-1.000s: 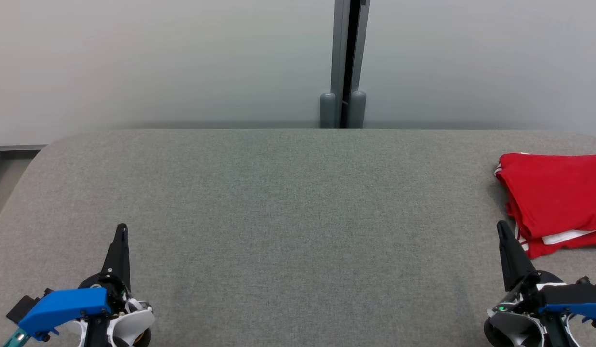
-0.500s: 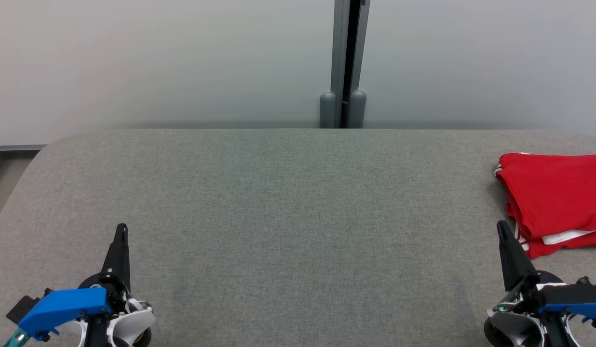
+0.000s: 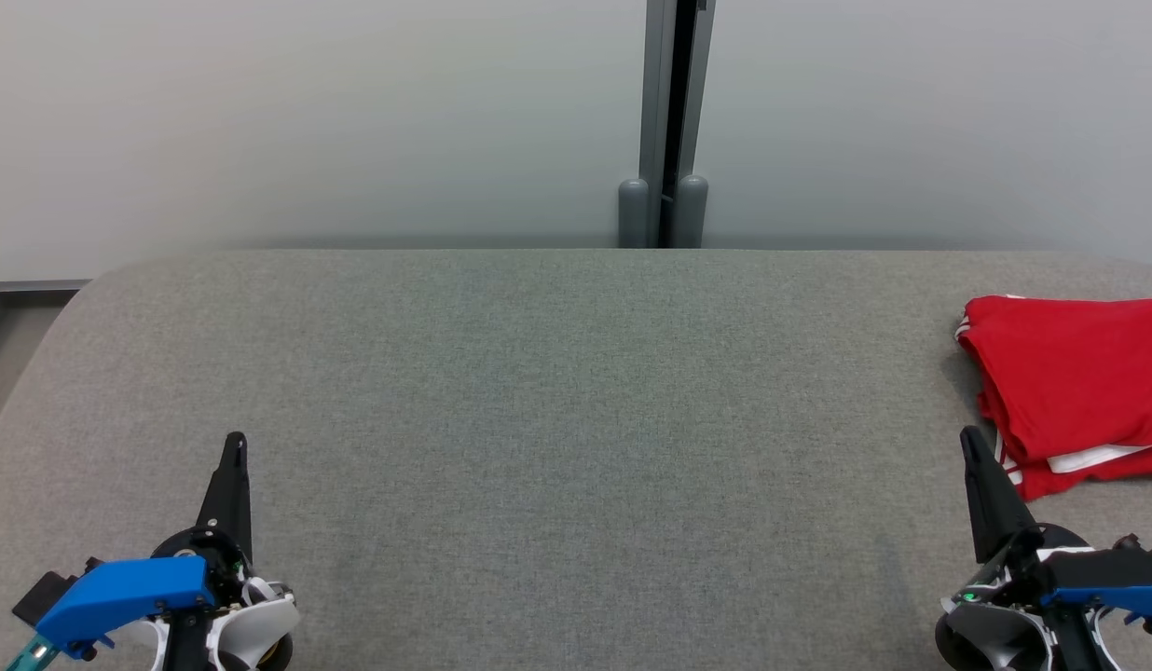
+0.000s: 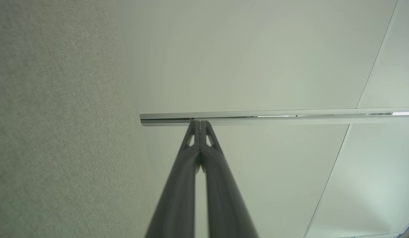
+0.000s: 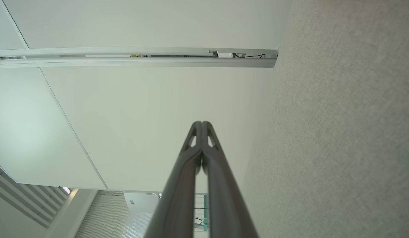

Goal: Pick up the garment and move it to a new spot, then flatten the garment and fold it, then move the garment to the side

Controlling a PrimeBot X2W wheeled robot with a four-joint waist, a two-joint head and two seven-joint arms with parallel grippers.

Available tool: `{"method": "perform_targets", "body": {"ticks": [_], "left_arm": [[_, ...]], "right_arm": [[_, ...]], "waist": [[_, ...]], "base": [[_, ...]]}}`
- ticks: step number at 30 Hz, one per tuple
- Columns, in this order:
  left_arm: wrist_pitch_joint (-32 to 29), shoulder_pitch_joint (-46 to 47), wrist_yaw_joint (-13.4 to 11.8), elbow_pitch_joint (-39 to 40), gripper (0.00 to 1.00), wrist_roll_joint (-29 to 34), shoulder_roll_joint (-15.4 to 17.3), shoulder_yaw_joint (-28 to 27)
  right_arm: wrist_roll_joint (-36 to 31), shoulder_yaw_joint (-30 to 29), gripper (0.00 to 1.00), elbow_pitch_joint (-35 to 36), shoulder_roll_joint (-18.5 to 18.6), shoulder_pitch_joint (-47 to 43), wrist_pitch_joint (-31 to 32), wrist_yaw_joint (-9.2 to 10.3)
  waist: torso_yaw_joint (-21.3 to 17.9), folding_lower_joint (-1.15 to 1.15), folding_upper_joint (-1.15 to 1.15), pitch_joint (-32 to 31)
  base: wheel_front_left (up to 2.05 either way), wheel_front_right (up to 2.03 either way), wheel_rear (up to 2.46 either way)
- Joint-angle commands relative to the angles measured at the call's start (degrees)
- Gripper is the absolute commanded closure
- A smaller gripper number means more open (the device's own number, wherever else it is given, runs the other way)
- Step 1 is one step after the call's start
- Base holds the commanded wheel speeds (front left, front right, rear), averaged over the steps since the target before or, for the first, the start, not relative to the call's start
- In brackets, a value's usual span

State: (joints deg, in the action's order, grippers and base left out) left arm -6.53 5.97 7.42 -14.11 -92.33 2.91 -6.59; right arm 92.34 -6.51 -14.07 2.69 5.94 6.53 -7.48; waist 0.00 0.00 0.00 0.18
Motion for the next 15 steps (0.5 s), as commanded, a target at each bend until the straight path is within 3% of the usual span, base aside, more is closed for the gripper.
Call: {"method": "perform_targets", "body": {"ticks": [1, 15], "left_arm": [[-0.2, 0.6, 0.2, 0.2, 1.0, -0.2, -0.1, -0.1], [-0.2, 0.6, 0.2, 0.2, 1.0, -0.2, -0.1, -0.1]], "right_arm": [[0.2, -0.1, 1.0, 0.2, 0.4, 0.6, 0.2, -0.02], [0.2, -0.1, 1.0, 0.2, 0.4, 0.6, 0.2, -0.02]], "waist": [[0.0, 0.0, 0.0, 0.0], [0.0, 0.0, 0.0, 0.0]], "base": [[0.0, 0.0, 0.0], [0.0, 0.0, 0.0]]}}
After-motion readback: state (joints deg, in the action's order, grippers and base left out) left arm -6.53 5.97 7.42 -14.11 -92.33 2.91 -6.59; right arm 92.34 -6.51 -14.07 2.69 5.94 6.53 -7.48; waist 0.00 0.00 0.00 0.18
